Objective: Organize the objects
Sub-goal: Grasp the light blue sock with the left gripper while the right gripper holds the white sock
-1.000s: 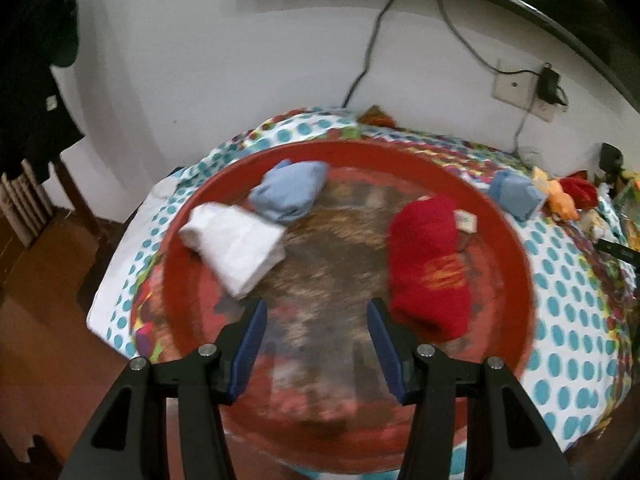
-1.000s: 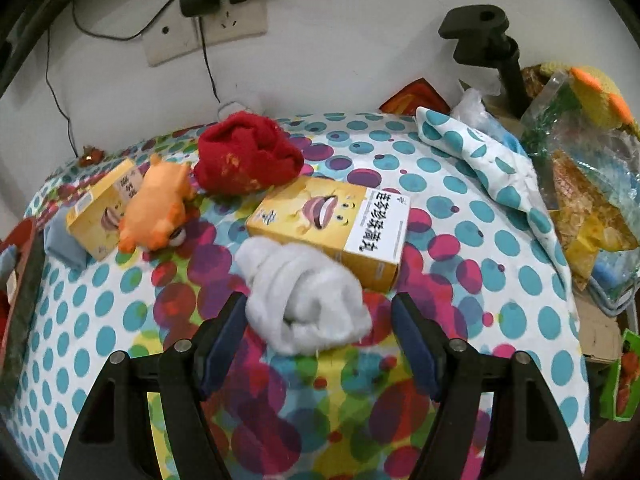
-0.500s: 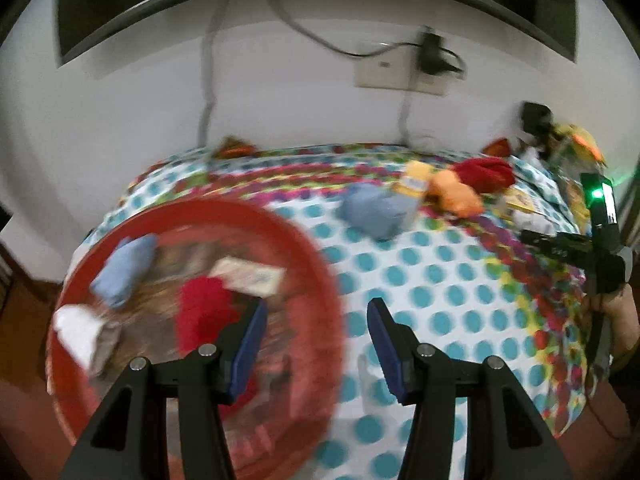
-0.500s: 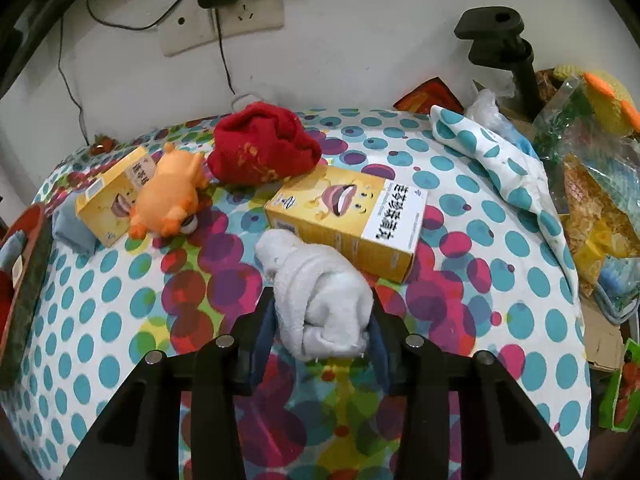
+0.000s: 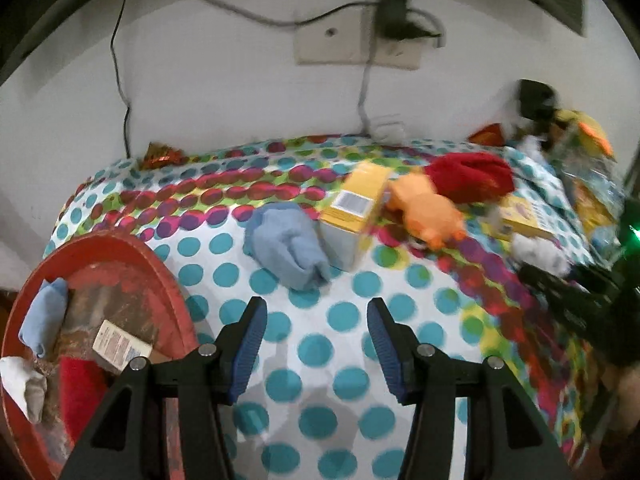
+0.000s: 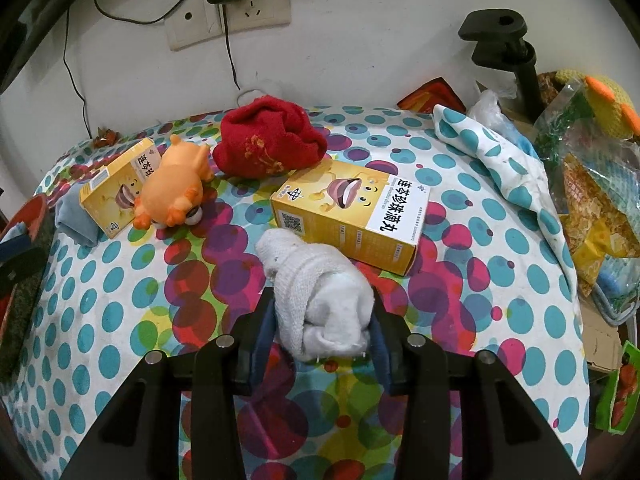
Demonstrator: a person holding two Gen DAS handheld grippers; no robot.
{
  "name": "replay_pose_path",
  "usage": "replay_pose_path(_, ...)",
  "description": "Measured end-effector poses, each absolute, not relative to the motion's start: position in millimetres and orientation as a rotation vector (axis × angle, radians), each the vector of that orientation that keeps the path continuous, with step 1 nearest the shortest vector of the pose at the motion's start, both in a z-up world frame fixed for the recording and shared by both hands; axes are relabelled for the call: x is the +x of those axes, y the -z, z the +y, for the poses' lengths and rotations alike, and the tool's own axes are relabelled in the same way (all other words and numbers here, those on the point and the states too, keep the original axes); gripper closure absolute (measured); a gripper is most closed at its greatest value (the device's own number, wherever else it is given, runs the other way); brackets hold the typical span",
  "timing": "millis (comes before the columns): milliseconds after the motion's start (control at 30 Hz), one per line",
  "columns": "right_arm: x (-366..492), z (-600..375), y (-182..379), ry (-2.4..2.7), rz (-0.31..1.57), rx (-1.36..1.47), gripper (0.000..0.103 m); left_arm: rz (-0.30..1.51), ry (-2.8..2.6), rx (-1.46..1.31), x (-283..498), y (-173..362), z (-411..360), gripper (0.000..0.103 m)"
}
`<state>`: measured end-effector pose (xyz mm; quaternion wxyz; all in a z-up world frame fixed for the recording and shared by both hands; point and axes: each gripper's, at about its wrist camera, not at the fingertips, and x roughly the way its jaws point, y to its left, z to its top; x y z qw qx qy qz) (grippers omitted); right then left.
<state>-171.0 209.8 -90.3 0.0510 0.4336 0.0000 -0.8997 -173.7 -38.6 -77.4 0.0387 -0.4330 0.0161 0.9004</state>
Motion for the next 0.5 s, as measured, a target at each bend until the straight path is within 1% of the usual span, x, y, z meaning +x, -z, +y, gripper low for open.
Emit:
replay_pose_path(67, -171.0, 209.7, 90.5, 2.737, 0.002, 1.319, 0.061, 0.004, -2.76, -1.343, -184.1, 81.2, -42.5, 0.049)
replay_pose_path(233, -170.6, 210.4, 90.6, 2.732, -0.004, 1.316, 0.06, 0.038, -2.813, -1.397, -211.0, 92.4, -45.4, 0.049)
replay_pose_path(500, -169.4, 209.3, 90.1, 2.728, -0.01, 1.316, 0.058, -0.022, -2.795, -1.477, -238.8, 108.9, -48.2, 0.049)
